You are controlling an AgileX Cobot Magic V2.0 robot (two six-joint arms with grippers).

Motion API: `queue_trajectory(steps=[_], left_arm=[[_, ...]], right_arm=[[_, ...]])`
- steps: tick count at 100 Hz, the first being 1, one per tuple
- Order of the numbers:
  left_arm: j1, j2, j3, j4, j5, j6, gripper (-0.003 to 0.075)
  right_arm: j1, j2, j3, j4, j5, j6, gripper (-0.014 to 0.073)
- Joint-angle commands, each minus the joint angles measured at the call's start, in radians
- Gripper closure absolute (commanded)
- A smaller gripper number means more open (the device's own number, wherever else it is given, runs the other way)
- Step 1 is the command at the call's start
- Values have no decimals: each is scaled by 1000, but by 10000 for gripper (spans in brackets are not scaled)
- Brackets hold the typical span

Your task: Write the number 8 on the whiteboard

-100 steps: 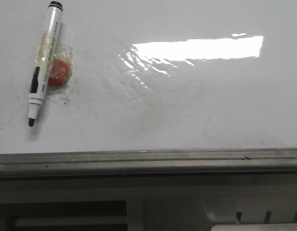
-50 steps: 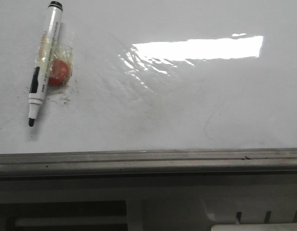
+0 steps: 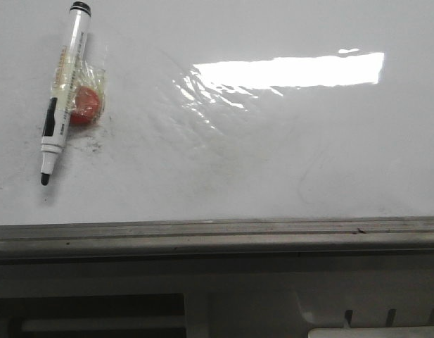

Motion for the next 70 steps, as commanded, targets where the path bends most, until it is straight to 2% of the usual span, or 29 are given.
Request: queue_trajectory(steps=[1, 10, 19, 31, 55, 70], left_arm=[[-7, 23, -22, -20, -148, -3, 310], [-10, 23, -20, -59, -207, 0, 300], [-22, 31, -20, -44, -205, 58, 300], [-72, 54, -28, -75, -205, 60, 300], [-263, 129, -68, -75, -200, 104, 300], [-412, 205, -75, -129, -305, 102, 300]], right_arm=[[-5, 19, -24, 8, -77, -4, 657], [-4, 19, -24, 8, -77, -4, 657], [-4, 19, -24, 8, -77, -4, 657], [-4, 19, -24, 8, -77, -4, 657], [-4, 19, -24, 8, -89, -4, 657], [-4, 19, -24, 8, -71, -4, 657]])
